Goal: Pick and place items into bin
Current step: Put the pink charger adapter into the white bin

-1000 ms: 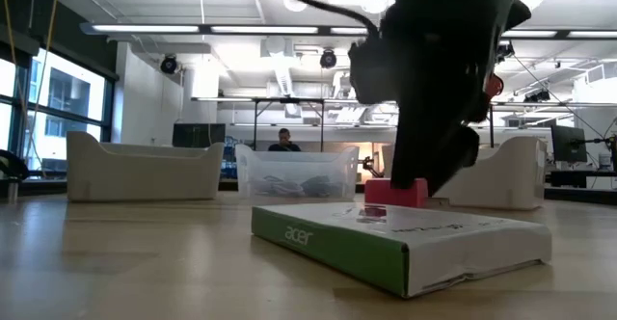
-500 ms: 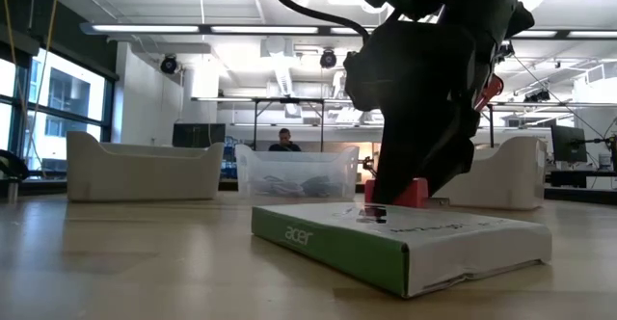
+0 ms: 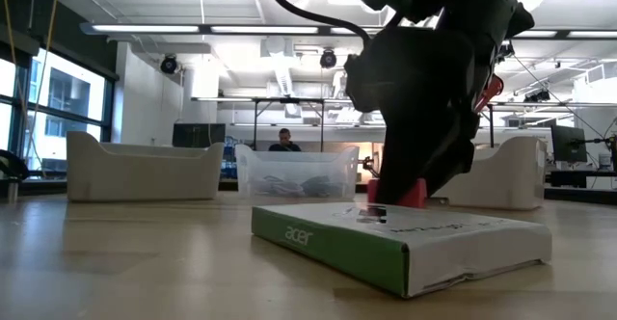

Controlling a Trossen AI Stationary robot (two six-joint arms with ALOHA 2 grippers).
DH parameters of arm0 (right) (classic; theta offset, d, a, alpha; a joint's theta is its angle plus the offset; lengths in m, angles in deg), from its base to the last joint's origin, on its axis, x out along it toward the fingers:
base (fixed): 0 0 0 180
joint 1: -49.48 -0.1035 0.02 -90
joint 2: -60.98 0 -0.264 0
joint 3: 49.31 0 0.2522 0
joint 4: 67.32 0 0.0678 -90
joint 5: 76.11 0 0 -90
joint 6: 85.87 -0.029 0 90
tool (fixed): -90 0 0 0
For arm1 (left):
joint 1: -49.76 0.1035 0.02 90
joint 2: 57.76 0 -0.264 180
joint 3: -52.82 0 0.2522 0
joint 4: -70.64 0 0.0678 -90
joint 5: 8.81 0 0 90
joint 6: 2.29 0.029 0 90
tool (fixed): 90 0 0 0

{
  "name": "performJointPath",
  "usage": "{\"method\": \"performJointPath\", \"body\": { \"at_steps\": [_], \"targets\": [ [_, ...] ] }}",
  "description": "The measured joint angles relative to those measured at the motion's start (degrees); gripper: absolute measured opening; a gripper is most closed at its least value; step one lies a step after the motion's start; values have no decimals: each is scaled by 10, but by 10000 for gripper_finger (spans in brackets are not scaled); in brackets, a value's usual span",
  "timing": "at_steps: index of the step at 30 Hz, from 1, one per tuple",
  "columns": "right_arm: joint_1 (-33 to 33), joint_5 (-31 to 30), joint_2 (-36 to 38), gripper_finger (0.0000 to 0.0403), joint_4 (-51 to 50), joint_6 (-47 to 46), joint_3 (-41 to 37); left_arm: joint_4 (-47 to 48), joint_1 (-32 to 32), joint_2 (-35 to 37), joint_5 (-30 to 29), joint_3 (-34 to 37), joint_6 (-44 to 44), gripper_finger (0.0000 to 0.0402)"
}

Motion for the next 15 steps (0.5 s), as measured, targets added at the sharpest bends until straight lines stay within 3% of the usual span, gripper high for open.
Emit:
{"method": "performJointPath", "body": {
  "at_steps": [7, 15],
  "targets": [
    [0, 0, 0, 154, -1, 1, 0, 0, 0, 0, 0, 0, 0, 172],
    [0, -3, 0, 206, 0, -1, 0, 0, 0, 0, 0, 0, 0, 172]
  ]
}}
